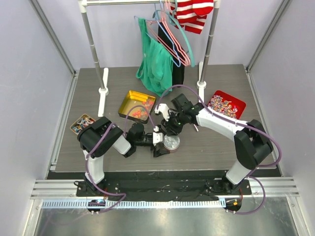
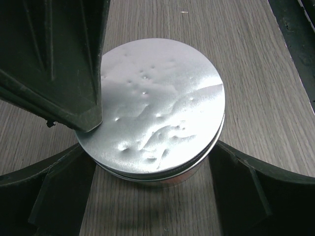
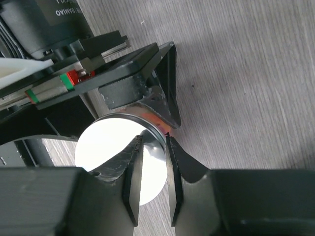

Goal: Pack the candies
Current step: Screw the bottle lid onto the packing bottle.

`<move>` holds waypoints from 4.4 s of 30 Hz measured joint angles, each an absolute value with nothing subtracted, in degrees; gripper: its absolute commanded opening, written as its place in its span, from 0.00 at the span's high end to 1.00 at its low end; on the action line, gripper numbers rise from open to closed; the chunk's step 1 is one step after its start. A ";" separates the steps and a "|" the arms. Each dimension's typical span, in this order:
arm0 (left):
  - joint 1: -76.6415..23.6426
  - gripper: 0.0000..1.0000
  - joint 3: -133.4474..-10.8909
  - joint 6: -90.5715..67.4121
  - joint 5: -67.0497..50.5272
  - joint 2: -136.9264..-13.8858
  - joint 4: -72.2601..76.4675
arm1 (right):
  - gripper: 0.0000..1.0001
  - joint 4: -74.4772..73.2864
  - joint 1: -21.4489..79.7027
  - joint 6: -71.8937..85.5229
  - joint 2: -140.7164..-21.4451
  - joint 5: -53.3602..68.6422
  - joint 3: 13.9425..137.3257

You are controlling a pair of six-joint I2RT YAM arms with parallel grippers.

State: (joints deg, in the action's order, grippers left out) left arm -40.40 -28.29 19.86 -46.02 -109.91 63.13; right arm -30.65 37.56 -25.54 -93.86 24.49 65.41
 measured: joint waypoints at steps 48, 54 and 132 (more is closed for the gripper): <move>-40.49 0.00 -29.76 18.39 -53.91 -110.37 62.11 | 0.74 -40.84 34.39 -29.87 -93.89 28.45 67.31; -40.49 0.00 -31.29 18.24 -54.06 -110.78 60.03 | 0.74 -40.84 34.44 -29.89 -93.89 28.47 67.31; -40.82 0.39 -36.45 19.70 -48.69 -110.89 51.07 | 0.84 -41.56 29.69 -32.86 -89.54 27.68 62.70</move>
